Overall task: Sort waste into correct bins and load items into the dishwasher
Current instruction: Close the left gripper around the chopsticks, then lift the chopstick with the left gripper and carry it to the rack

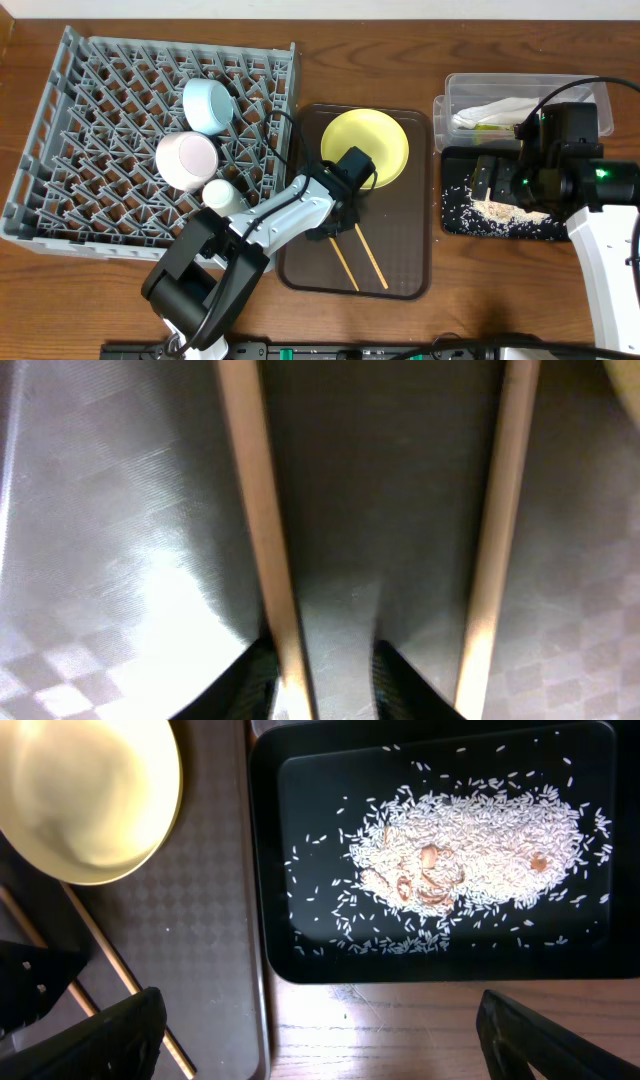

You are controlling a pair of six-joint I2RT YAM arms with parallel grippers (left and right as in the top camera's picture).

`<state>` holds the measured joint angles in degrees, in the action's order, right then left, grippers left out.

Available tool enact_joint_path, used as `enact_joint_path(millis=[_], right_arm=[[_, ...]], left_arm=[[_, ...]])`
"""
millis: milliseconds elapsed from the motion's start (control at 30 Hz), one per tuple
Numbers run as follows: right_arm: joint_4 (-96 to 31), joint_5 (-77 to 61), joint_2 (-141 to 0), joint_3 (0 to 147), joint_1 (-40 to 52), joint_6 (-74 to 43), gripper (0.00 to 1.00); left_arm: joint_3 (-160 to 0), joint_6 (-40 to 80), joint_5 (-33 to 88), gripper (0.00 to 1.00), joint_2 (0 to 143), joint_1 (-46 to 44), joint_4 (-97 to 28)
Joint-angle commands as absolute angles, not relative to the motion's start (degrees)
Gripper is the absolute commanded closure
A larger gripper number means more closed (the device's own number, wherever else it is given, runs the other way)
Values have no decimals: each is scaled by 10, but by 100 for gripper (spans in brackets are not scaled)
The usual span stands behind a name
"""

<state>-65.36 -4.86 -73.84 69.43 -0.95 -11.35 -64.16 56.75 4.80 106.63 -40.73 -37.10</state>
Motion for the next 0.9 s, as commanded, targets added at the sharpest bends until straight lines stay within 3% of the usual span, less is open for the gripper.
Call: enact_joint_path(millis=[0,367,867], right_arm=[[-656,-43,-734,703,-18,-119,3],[-656,-43,-734,703,-18,-119,4],[-656,-43,-734,703,-18,-119,4]], left_arm=[[-628,569,56,72,1075,-411,-361],[-628,569,55,81,1075,-411,-359],[-628,569,54,81,1075,-411,-359]])
